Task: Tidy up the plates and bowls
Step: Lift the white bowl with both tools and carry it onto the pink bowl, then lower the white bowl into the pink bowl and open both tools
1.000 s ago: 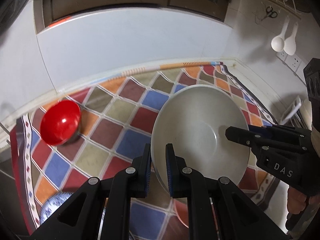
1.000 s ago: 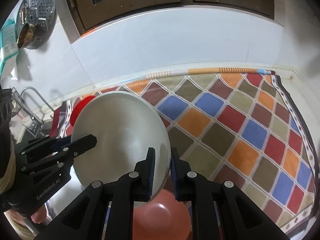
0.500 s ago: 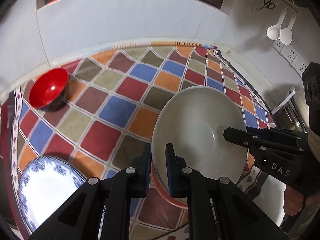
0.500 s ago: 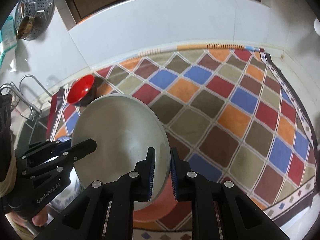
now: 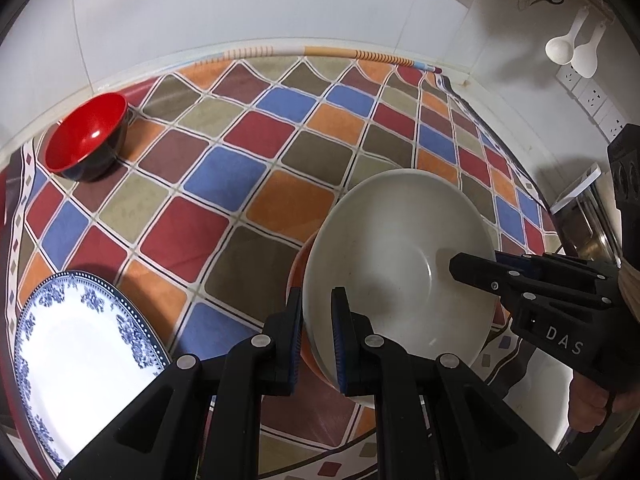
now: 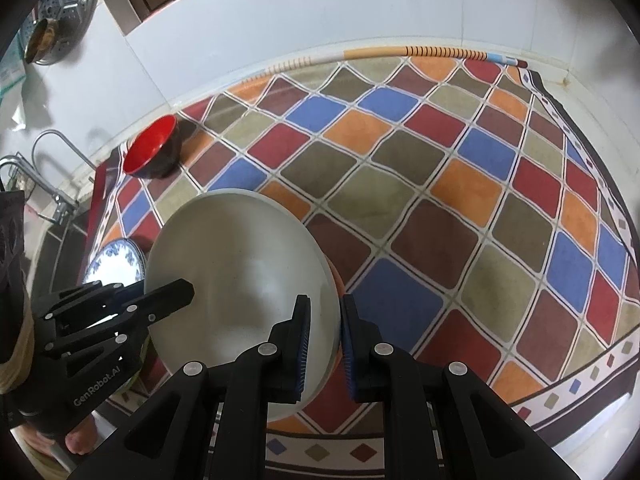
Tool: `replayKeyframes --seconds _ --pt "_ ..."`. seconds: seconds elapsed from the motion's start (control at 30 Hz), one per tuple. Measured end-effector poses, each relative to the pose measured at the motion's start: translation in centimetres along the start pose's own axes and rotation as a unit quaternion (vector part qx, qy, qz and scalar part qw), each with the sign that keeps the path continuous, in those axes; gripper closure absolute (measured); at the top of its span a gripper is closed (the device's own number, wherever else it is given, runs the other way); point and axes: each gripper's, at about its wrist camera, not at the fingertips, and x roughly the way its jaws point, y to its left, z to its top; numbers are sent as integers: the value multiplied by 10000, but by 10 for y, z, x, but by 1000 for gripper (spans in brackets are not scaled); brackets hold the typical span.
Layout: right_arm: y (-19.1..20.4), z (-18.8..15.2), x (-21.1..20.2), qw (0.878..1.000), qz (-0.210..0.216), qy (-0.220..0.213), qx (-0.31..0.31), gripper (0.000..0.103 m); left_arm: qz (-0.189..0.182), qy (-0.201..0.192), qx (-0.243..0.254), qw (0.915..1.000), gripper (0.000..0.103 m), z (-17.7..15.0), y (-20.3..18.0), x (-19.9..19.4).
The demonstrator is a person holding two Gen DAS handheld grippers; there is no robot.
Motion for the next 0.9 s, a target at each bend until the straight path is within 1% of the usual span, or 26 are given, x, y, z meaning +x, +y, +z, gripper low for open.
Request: replayKeyframes --seconds 0.3,0.53,0.67,0.73,0.8,0.9 --pt "-1 -1 6 10000 -36 19 -82 87 -16 97 -43 9999 88 -1 2 6" --pt "0 -3 10 9999 -73 35 -130 87 -44 67 0 10000 87 -2 1 6" --pt "1 -4 11 9998 -91 17 -153 86 -61 47 59 10000 79 -3 -1 6" --pt "2 -4 11 9998 -102 -3 -187 86 36 -7 86 10000 67 -3 -1 5" --pt "3 -5 10 9996 -141 -43 -230 86 237 -118 136 9996 63 -3 0 3" --pt "5 -5 9 9992 -222 -98 -307 86 269 -156 129 9994 61 -3 3 0"
